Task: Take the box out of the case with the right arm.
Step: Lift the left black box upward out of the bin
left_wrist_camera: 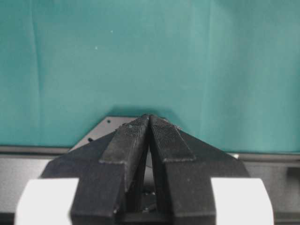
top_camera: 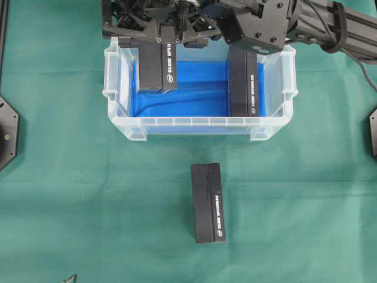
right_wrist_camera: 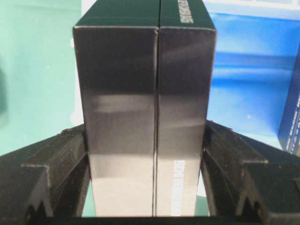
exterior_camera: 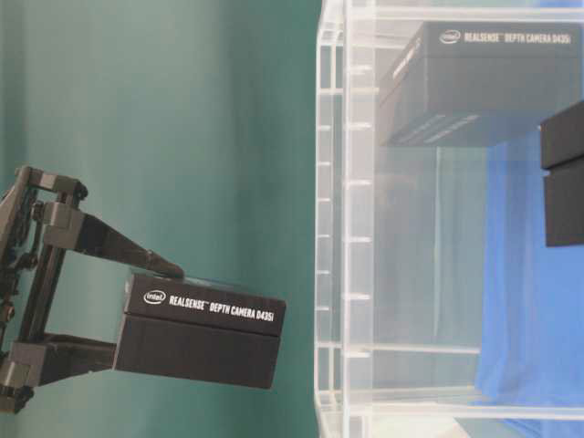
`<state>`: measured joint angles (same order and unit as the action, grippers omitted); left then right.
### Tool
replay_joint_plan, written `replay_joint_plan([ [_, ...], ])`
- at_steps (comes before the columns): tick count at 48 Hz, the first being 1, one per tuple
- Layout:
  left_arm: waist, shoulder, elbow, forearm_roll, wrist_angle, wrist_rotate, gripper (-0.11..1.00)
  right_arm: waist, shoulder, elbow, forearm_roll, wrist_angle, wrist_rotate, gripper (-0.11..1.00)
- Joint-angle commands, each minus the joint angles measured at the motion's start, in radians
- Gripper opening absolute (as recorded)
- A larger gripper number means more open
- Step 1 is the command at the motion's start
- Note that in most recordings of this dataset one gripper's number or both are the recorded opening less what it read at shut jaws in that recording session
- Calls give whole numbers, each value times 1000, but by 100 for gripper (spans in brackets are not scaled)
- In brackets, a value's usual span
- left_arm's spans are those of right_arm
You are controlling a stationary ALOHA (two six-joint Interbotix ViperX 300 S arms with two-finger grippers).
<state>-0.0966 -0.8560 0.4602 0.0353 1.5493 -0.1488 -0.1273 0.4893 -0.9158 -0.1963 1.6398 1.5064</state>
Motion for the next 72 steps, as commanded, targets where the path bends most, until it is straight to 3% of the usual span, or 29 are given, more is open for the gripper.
replay_joint_plan([
  [1, -2, 5, -14, 3, -5, 0, 0, 5, -61, -29, -5, -2, -3, 68],
  [72, -2, 5, -14, 3, -5, 0, 0, 37, -61, -29, -5, -2, 15, 68],
])
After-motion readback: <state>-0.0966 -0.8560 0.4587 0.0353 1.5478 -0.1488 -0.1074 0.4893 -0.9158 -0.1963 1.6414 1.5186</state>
